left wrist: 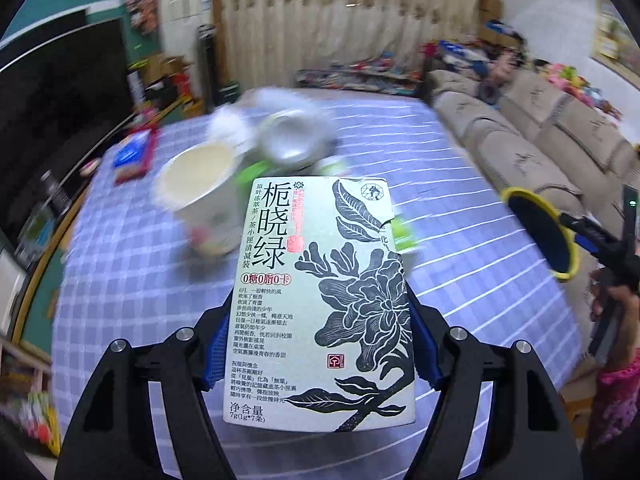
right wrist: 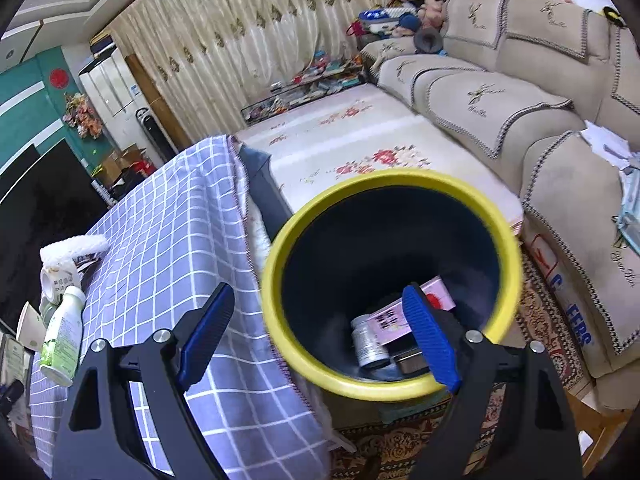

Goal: Collect trash
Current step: 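Grasp the white tea carton with the left gripper, then carry the white tea carton with the left gripper into the bin and release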

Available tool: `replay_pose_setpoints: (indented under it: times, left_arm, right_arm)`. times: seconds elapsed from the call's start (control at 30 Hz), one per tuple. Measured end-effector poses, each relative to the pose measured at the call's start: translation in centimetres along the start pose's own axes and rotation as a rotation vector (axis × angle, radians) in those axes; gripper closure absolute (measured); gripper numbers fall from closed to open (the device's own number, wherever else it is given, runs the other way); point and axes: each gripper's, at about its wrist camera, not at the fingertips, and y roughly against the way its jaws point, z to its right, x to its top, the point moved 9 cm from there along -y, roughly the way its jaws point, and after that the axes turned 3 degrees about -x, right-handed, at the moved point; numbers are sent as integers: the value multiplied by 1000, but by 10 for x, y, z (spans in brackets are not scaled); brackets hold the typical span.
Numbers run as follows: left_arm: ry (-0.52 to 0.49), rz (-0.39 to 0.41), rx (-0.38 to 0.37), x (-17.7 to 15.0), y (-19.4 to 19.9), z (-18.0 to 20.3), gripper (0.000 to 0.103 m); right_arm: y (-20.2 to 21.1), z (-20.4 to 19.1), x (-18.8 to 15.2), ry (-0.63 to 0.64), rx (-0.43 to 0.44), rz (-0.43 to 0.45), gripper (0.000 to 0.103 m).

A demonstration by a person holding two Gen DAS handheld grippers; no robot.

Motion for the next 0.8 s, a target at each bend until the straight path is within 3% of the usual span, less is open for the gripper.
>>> replay_pose_setpoints:
  times: [0.3,0.47,0.67,0.8]
  left_arm:
    - [-246,-42,-289,54,-56,168,32]
    - [-370,-89,-401,67,-91,266,31]
    - [-482,-206,-424,66,-151,352,31]
    - [-493,-293,-406,66,-197,378,31]
  right_arm:
    - [23,58,7,-71,-77,55,22]
    - [39,93,14,-119,-116,90,21]
    - [53,126,20,-146,-161,116,20]
    - [53,145,19,-171,-176,106,19]
